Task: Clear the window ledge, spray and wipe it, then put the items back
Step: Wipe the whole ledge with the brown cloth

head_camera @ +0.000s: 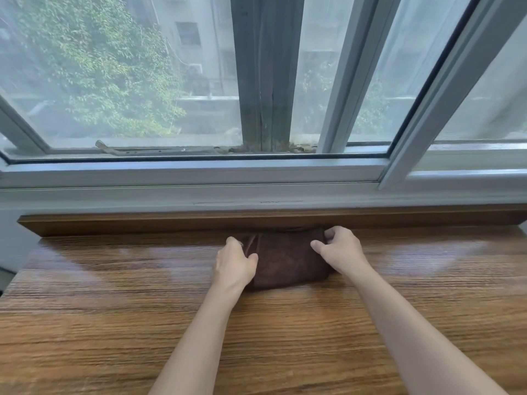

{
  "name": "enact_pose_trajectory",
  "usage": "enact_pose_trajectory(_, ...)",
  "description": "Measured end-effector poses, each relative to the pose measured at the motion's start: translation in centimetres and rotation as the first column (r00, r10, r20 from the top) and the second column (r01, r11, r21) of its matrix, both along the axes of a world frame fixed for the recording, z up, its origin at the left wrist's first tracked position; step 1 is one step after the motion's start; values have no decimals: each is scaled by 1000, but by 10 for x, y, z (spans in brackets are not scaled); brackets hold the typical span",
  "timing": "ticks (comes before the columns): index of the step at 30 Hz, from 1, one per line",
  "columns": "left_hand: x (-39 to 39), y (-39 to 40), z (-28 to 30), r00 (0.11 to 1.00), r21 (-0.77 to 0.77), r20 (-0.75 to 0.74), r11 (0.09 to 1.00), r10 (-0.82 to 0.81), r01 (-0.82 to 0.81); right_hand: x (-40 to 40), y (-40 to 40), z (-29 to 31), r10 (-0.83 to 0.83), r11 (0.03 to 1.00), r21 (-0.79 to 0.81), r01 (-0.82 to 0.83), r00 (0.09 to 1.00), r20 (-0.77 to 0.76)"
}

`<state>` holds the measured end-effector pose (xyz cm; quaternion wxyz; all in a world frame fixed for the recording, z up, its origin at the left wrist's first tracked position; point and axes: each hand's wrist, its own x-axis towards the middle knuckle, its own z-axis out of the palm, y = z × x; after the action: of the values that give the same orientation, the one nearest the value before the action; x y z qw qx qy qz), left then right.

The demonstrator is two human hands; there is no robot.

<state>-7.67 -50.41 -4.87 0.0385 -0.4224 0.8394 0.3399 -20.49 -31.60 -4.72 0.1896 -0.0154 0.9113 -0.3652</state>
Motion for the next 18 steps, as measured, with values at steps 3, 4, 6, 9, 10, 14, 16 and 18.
enact_pose_trajectory(3, 6, -3, 9, 1000, 83, -18, 997, 12, -10, 1, -4, 0, 3, 994, -111, -1, 1000, 22)
enact_pose_trajectory(4, 9, -4, 10, 999, 115, -40, 993, 37, -32, 3, -4, 0, 15, 991, -136, -12, 1000, 20)
enact_pose_trajectory(6, 17, -6, 7, 994, 214, -64, 974, 86, -71, 6, -2, 0, 51, 978, -203, -44, 998, 28)
enact_pose_trajectory(9, 25, -6, 4, 975, 383, -111, 913, 194, -138, 13, 2, 0, 139, 948, -296, -118, 989, 50)
enact_pose_trajectory(10, 25, -7, 4, 968, 390, -125, 908, 218, -154, 15, 3, 0, 164, 939, -315, -137, 985, 61)
enact_pose_trajectory(14, 25, -1, 12, 965, 365, -150, 919, 216, -149, 18, 6, 2, 163, 925, -362, -110, 979, 119)
enact_pose_trajectory(16, 30, 1, 12, 964, 325, -174, 936, 202, -138, 16, 6, 5, 118, 915, -400, -49, 981, 152)
enact_pose_trajectory(18, 41, 4, 15, 974, 244, -137, 959, 180, -143, 17, 5, 9, 112, 927, -373, -41, 979, 171)
